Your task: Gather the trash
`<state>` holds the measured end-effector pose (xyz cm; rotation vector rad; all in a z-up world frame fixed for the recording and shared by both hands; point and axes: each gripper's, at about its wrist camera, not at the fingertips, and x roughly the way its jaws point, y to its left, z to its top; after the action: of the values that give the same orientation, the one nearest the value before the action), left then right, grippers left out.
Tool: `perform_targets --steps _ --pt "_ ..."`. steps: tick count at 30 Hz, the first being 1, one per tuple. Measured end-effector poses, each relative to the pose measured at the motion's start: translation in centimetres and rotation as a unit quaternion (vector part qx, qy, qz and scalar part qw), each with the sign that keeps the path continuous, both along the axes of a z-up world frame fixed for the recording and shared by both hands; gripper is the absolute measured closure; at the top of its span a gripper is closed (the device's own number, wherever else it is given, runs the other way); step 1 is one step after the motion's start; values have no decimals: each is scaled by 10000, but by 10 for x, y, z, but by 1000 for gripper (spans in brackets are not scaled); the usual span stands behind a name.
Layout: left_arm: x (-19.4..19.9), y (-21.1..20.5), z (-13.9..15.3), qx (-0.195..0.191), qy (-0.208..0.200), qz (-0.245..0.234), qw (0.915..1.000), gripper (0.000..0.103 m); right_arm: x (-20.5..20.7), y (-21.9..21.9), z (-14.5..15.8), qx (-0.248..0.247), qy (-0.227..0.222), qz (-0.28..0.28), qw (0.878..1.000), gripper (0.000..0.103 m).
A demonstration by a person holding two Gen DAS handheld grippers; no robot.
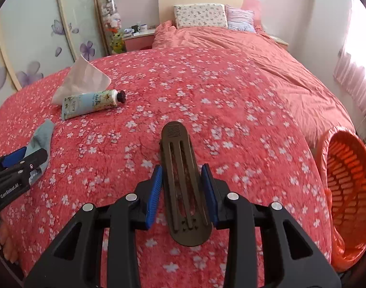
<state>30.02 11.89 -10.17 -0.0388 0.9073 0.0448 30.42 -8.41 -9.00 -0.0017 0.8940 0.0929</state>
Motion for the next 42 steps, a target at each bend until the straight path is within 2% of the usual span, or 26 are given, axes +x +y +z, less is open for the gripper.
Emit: perform_targets --steps 28,29,31,32,33,36,38,42 --pt "-1 2 -2 5 15 37 10000 40 0 -6 -2 260 14 -4 9997 68" --pt "0 1 -1 4 11 29 10000 41 0 -6 -2 239 11 0 9997 68" --pt "-1 -1 0 -12 -26 -91 10000 52 1 -4 -2 133 1 33 9999 69" --pt "-1 -2 0 -23 -33 -149 9999 62 1 -4 -1 120 -6 65 9999 69" --pt "-2 -4 1 -42 -29 -190 9998 71 0 -5 -1 150 -9 101 9998 70" --pt "-3 -5 3 -48 -34 -251 9997 83 -5 -10 -1 387 8 142 9991 70" --pt "-4 -3 5 -153 -68 -292 9994 88 -11 -13 0 539 16 173 9984 70" --pt "-9 0 13 -238 -187 -285 9991 91 -20 -19 5 576 -108 188 9981 72"
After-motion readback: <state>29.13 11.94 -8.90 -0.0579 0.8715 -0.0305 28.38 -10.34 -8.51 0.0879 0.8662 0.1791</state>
